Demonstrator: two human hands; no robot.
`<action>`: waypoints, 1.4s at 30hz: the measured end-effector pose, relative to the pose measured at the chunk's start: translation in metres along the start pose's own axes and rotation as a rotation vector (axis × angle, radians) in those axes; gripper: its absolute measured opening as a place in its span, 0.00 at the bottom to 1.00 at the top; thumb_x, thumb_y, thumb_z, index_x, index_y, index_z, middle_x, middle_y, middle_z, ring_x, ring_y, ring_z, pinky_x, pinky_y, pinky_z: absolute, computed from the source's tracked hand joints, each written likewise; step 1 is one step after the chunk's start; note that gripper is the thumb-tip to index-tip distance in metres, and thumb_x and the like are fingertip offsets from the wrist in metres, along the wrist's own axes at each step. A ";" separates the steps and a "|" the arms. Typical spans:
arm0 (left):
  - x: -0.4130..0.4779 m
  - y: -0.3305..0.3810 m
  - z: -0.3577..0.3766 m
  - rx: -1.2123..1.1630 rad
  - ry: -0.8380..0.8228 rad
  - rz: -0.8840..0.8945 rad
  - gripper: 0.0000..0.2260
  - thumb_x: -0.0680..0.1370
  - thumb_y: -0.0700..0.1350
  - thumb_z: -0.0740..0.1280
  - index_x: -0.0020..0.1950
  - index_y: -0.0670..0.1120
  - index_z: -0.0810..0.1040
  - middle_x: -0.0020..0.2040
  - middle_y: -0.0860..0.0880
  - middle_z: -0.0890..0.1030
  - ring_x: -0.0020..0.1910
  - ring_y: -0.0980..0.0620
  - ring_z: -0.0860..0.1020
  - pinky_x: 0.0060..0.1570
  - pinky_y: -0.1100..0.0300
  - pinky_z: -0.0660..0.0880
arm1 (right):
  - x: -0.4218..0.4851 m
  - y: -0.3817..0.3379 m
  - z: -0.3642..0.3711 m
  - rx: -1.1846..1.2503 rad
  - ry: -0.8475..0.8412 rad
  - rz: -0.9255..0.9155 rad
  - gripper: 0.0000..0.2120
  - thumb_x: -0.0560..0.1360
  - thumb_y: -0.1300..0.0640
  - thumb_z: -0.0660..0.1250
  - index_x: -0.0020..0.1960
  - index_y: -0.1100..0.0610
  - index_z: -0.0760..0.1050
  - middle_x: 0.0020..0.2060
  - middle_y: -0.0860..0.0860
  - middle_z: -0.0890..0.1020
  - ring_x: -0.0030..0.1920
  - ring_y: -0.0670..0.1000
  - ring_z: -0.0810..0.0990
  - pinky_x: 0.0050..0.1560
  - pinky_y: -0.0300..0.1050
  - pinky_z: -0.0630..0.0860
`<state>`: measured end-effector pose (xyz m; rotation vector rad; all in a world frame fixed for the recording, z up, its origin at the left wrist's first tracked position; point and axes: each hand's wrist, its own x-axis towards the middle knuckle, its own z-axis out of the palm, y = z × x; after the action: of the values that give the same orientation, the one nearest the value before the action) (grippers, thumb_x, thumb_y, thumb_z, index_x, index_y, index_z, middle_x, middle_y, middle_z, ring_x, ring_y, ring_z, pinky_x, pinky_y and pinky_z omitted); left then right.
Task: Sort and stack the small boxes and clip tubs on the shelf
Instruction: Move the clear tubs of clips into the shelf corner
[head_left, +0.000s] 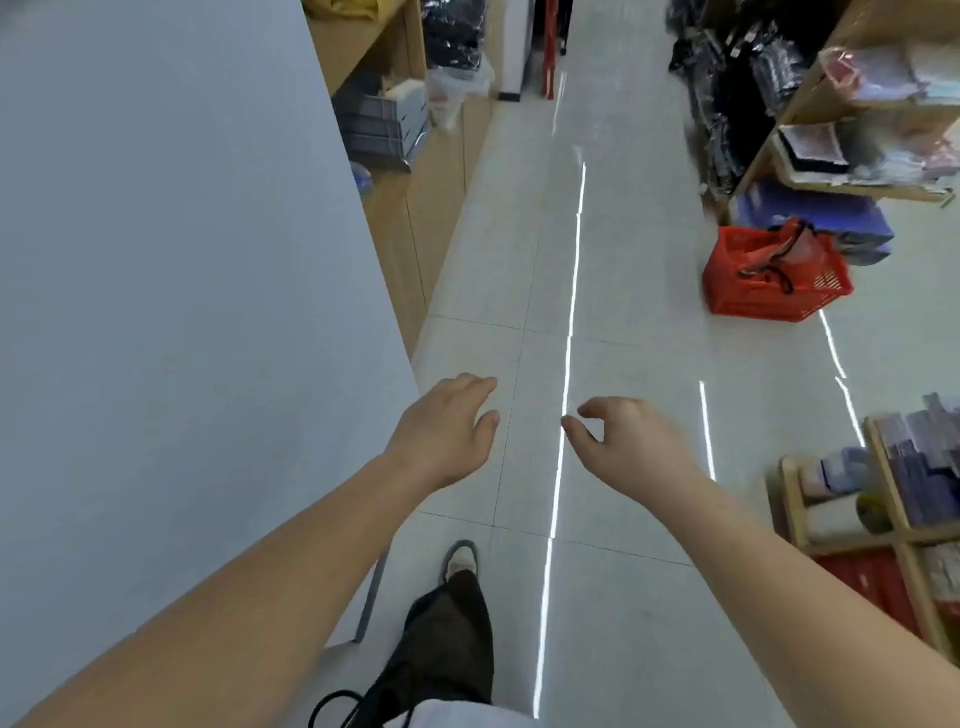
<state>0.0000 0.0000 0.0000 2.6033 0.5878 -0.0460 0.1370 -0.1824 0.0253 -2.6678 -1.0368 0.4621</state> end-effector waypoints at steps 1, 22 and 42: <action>0.018 -0.009 0.000 -0.019 -0.028 -0.034 0.23 0.85 0.52 0.56 0.80 0.48 0.62 0.77 0.50 0.67 0.74 0.49 0.66 0.69 0.52 0.68 | 0.019 0.001 0.002 0.010 0.003 0.021 0.22 0.80 0.40 0.59 0.65 0.51 0.77 0.59 0.46 0.82 0.59 0.51 0.80 0.53 0.47 0.77; 0.504 -0.009 -0.037 -0.065 -0.247 0.017 0.23 0.85 0.53 0.57 0.78 0.46 0.65 0.74 0.48 0.71 0.71 0.48 0.70 0.67 0.55 0.69 | 0.444 0.103 -0.114 -0.012 0.004 0.176 0.20 0.80 0.41 0.58 0.64 0.50 0.77 0.57 0.46 0.81 0.57 0.52 0.79 0.52 0.49 0.78; 1.042 -0.031 -0.170 -0.073 -0.147 0.030 0.23 0.85 0.54 0.57 0.78 0.47 0.67 0.74 0.49 0.71 0.71 0.48 0.71 0.67 0.55 0.70 | 0.976 0.180 -0.269 -0.025 -0.046 0.150 0.22 0.80 0.40 0.58 0.67 0.49 0.75 0.62 0.46 0.80 0.61 0.51 0.78 0.56 0.48 0.76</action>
<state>0.9219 0.5158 -0.0001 2.5117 0.4882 -0.2009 1.0288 0.3291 0.0151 -2.7820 -0.8630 0.5455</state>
